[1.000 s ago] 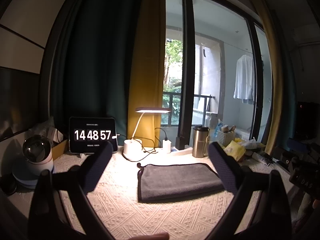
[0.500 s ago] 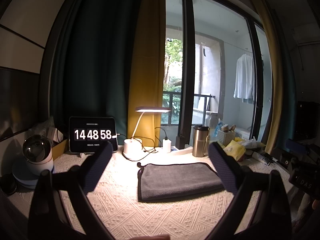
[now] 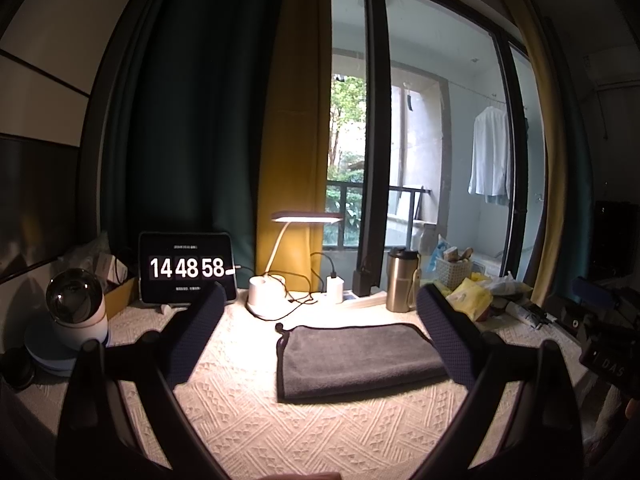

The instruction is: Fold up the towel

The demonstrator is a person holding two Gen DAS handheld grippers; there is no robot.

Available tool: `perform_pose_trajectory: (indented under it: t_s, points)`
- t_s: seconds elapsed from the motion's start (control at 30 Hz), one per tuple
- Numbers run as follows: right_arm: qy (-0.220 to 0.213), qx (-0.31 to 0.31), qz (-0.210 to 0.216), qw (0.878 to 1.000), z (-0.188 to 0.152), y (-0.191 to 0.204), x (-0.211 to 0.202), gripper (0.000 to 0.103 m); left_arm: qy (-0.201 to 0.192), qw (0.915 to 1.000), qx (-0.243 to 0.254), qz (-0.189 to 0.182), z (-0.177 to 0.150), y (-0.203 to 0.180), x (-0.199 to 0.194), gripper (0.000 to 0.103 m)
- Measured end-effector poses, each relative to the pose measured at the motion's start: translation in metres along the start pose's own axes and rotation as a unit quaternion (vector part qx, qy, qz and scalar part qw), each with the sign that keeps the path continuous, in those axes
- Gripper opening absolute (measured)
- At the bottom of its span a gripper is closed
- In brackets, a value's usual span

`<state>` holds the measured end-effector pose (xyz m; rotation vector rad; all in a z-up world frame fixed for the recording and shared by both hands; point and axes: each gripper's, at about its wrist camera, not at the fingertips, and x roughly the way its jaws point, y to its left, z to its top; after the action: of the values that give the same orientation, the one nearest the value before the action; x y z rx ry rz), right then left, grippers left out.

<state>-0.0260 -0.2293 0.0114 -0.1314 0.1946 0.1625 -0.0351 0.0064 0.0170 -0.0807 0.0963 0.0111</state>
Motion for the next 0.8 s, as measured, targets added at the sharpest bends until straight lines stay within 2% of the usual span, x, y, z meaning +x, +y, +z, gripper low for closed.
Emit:
perform_pose_trajectory:
  t_s: [0.8]
  points:
    - [0.005,0.004,0.003,1.0,-0.0029,-0.0011,-0.0005,0.058,0.009,1.0,0.0,0.0,-0.004,-0.0025,0.0005,0.098]
